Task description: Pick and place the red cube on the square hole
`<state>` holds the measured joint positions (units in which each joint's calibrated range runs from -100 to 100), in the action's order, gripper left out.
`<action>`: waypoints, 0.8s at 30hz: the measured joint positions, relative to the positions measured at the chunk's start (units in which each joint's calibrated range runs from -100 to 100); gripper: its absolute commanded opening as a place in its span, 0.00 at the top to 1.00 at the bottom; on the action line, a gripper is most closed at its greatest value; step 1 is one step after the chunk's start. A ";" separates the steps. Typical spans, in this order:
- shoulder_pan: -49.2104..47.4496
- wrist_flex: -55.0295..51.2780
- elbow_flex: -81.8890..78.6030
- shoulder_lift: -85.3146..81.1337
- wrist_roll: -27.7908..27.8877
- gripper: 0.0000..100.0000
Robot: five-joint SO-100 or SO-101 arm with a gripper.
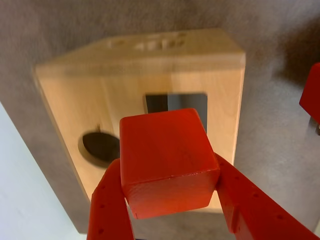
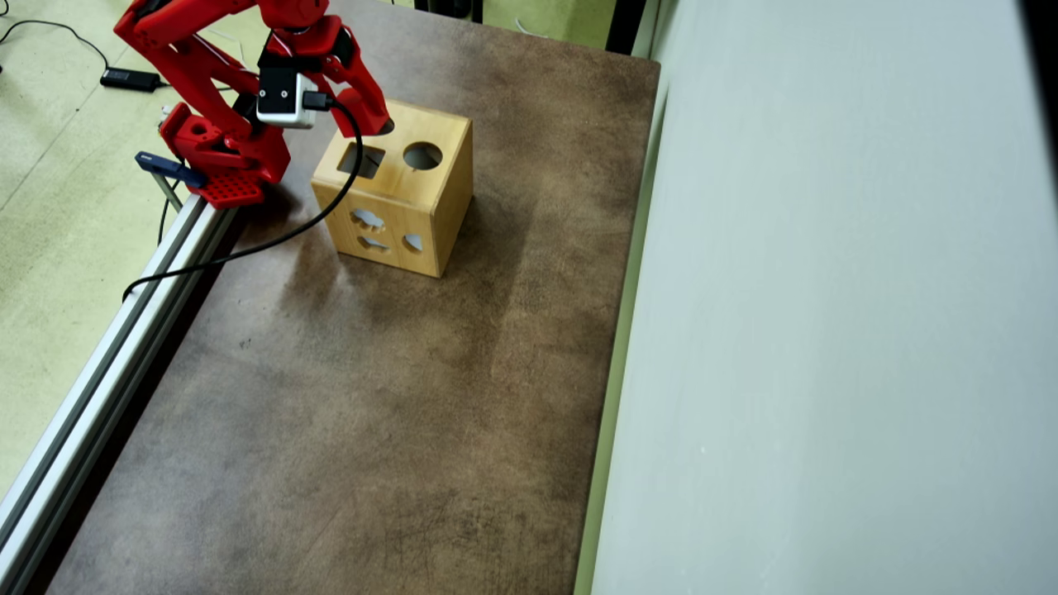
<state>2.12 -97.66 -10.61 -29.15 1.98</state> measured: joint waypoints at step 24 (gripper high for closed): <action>0.86 0.00 -3.16 1.44 0.00 0.99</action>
<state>2.98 -97.66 -13.77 -27.71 1.98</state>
